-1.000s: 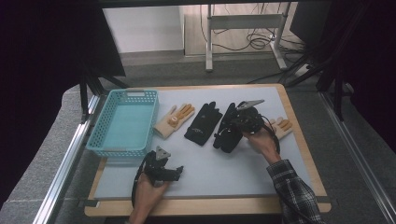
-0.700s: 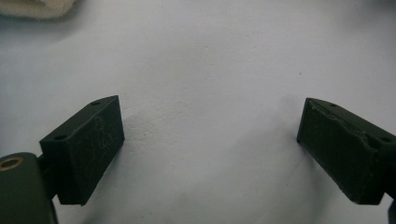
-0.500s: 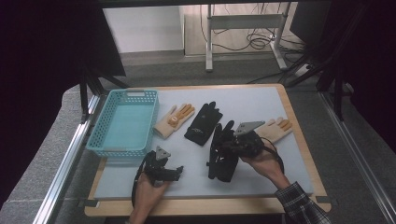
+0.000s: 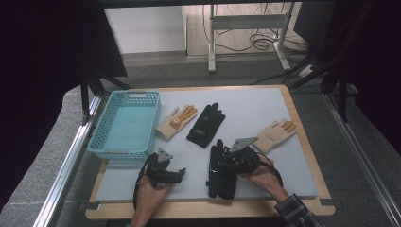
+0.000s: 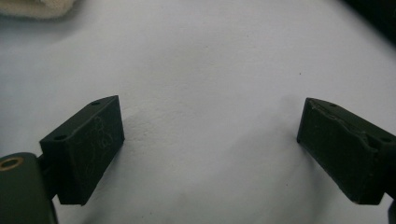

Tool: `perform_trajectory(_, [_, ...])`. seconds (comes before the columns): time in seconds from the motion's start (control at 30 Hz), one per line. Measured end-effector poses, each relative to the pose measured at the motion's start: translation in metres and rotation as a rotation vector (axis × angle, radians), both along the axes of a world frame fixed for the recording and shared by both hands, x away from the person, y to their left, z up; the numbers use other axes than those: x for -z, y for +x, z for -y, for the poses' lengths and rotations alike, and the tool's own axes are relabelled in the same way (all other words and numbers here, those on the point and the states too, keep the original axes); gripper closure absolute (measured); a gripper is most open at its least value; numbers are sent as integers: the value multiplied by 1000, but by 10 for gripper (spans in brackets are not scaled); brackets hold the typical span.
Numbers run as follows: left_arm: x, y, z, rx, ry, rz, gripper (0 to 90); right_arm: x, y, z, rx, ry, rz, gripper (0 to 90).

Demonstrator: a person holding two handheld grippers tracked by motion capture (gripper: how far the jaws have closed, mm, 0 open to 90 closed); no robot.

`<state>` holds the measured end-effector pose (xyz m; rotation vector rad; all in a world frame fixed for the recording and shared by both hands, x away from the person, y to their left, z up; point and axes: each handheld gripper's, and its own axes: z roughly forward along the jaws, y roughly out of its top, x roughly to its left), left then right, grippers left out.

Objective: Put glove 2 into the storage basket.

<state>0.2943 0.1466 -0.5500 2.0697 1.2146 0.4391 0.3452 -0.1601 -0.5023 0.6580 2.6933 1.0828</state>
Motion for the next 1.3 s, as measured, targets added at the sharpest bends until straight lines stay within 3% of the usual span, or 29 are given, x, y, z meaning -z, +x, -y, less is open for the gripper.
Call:
perform_trajectory(0.2, [0,0,0,0,0,0,75,-3,16,8,88,35,3,496])
perform_trajectory(0.53, [0,0,0,0,0,-1,75,-6,49,1,189,67,12,418])
perform_trajectory(0.73, [0,0,0,0,-1,0,75,-8,71,-10,208,85,-15,488])
perform_trajectory(0.93, [0,0,0,0,-1,-1,75,-8,92,-26,211,77,4,529])
perform_trajectory(1.07, [0,0,0,1,1,0,75,-7,99,-33,220,63,8,523])
perform_trajectory(1.3, [0,0,0,1,0,0,75,1,122,-46,263,63,-5,416])
